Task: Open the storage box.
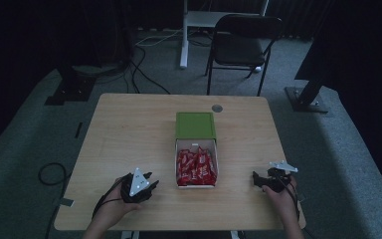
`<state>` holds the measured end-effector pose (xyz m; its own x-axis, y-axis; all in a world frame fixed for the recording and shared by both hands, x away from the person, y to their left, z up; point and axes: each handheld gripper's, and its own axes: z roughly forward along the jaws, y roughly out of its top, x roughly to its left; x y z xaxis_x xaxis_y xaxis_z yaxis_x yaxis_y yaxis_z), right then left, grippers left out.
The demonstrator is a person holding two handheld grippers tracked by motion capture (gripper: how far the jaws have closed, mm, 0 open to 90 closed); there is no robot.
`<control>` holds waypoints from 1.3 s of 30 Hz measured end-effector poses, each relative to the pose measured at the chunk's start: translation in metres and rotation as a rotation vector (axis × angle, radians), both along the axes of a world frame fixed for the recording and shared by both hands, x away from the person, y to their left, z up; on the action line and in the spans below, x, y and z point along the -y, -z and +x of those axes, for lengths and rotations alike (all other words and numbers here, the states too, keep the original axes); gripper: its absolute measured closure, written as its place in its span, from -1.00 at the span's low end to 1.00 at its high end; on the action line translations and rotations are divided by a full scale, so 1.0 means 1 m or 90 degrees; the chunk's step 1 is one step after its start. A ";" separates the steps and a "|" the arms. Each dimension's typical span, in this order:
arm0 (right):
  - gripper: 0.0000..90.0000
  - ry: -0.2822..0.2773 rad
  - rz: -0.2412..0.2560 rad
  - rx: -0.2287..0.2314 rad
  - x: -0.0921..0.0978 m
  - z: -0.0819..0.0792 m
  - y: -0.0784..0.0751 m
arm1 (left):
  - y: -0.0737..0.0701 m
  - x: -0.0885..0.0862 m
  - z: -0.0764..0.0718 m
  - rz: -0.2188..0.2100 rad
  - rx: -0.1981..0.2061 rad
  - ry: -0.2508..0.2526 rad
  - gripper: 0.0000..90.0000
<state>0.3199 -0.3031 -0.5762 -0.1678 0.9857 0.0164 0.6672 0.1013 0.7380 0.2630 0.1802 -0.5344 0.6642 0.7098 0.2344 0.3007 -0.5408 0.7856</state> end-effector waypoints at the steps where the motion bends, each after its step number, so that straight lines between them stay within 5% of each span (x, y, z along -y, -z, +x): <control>1: -0.73 0.000 0.000 0.000 0.000 0.000 0.000 | 0.001 -0.003 0.001 -0.004 -0.003 -0.004 0.36; 5: -0.73 0.000 0.000 0.000 0.000 0.000 0.000 | 0.003 -0.012 0.003 -0.012 -0.006 -0.026 0.36; 14: -0.73 0.000 0.000 0.000 0.000 0.000 0.000 | 0.005 -0.041 0.010 -0.035 0.000 -0.142 0.28; 19: -0.73 0.000 0.000 0.000 0.000 0.000 0.000 | 0.007 -0.049 0.011 -0.042 -0.003 -0.170 0.27; 27: -0.73 0.000 0.000 0.000 0.000 0.000 0.000 | 0.007 -0.063 0.014 -0.046 -0.019 -0.214 -0.07; 33: -0.73 0.001 0.000 0.000 0.000 0.000 0.000 | 0.009 -0.070 0.017 -0.050 -0.064 -0.234 -0.67; 39: -0.73 0.001 0.000 0.000 0.000 0.000 0.000 | 0.010 -0.072 0.019 -0.070 -0.079 -0.256 -0.79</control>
<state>0.3201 -0.3031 -0.5762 -0.1666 0.9859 0.0171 0.6674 0.1000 0.7380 0.2817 0.2524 -0.5445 0.3478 0.9343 0.0788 0.5665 -0.2764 0.7763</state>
